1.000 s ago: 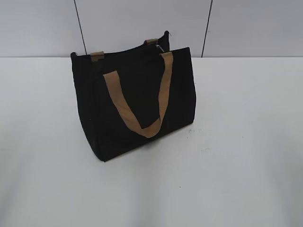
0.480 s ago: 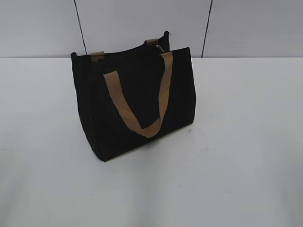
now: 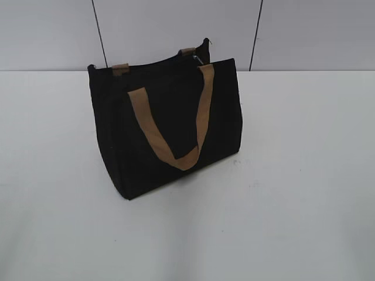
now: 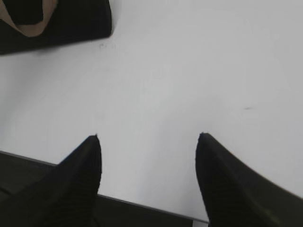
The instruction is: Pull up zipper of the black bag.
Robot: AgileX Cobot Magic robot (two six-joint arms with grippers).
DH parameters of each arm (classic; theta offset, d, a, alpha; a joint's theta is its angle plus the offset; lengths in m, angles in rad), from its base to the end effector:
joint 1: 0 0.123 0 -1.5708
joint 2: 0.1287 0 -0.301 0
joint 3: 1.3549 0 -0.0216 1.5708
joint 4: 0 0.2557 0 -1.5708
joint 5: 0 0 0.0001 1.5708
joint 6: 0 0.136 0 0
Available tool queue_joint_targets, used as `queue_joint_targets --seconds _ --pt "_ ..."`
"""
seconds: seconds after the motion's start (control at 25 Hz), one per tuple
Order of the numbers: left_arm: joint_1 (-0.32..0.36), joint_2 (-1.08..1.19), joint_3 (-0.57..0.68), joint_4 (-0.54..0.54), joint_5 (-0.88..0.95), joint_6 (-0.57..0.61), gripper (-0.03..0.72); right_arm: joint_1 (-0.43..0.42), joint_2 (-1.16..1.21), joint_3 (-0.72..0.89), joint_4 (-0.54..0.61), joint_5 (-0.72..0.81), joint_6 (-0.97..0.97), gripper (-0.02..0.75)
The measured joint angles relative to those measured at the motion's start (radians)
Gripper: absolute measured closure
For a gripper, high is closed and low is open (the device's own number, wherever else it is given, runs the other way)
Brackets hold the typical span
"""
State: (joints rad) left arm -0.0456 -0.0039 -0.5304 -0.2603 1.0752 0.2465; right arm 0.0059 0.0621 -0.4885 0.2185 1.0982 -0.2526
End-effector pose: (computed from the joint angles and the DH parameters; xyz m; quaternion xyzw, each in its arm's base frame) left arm 0.0151 -0.0315 0.2705 0.1304 0.8307 -0.0762 0.5358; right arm 0.0283 0.0264 0.2519 -0.1151 0.8680 0.0503 0.4804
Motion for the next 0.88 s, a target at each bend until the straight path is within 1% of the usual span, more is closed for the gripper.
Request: queue_joint_targets --seconds 0.16,0.88 --pt "0.0 -0.004 0.0 0.001 0.001 0.0 0.239 0.0 -0.067 0.001 0.001 0.002 0.0 0.251" --pt "0.0 -0.005 0.0 0.0 0.001 0.0 0.251 0.0 -0.069 0.001 0.025 0.002 0.0 0.251"
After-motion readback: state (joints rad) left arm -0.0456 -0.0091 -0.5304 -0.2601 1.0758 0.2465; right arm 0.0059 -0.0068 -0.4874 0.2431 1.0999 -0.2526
